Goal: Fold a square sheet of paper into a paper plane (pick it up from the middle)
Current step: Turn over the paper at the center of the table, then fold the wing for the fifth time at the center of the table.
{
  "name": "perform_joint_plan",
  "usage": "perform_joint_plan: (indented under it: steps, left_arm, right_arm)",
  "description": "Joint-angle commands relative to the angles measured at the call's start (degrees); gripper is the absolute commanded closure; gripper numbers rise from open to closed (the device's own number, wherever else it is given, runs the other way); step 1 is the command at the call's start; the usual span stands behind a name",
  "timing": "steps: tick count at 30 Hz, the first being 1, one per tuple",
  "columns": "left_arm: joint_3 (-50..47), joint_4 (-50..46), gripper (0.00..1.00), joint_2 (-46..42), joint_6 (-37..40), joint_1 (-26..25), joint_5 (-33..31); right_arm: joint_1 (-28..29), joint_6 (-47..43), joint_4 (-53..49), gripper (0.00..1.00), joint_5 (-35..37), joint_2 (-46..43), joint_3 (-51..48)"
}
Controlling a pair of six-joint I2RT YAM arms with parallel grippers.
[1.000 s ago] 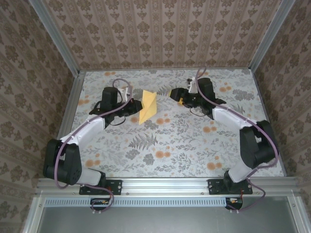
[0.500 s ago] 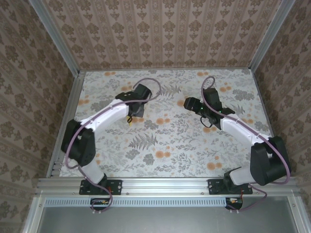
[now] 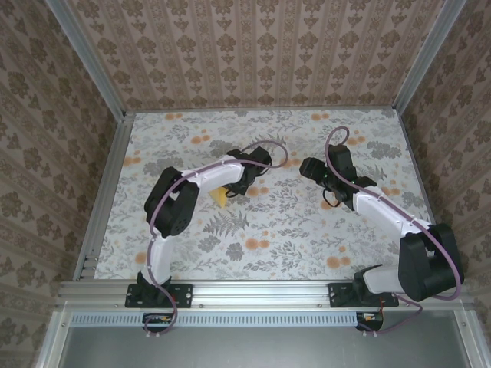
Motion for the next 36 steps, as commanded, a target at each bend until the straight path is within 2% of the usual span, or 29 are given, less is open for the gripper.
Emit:
perform_joint_plan:
  steps: [1, 9, 13, 18, 20, 25, 29, 32, 36]
  left_arm:
    - [3.4, -1.4, 0.62, -0.4, -0.5, -0.4, 5.0]
    - [0.2, 5.9, 0.38, -10.2, -0.4, 1.2, 22.7]
    - [-6.9, 13.1, 0.30, -18.3, -2.9, 6.4, 33.8]
    - [-17.6, 20.7, 0.22, -27.1, -5.8, 14.9, 42.8]
    - [-21.8, 22.5, 0.20, -29.9, -6.6, 18.5, 44.3]
    - [-29.4, 23.0, 0.10, -36.6, -7.2, 26.4, 42.2]
    - [-35.7, 24.3, 0.04, -41.5, -8.3, 33.3, 42.9]
    - [-39.8, 25.3, 0.00, -44.6, -9.3, 38.0, 43.9]
    - [-43.9, 26.1, 0.00, -47.2, -9.9, 43.2, 46.2]
  right_arm:
    - [-0.5, 0.9, -0.6, 0.26, 1.8, -1.2, -0.9]
    - [-0.7, 0.3, 0.0, 0.26, -0.4, -1.1, -1.0]
    - [0.8, -1.2, 0.1, 0.26, -2.8, 0.2, 0.5]
    - [6.4, -2.9, -0.1, 0.26, -3.0, 2.4, 3.7]
    - [10.0, -3.8, -0.5, 0.25, -1.7, 5.2, 5.5]
    - [18.4, -5.2, -1.3, 0.22, -0.3, 11.0, 11.5]
    - [25.2, -6.2, -2.7, 0.18, -0.1, 17.9, 18.2]
    - [29.8, -7.0, -4.6, 0.17, 0.0, 23.4, 23.7]
    - [33.5, -6.8, -6.8, 0.17, -0.8, 29.8, 29.9]
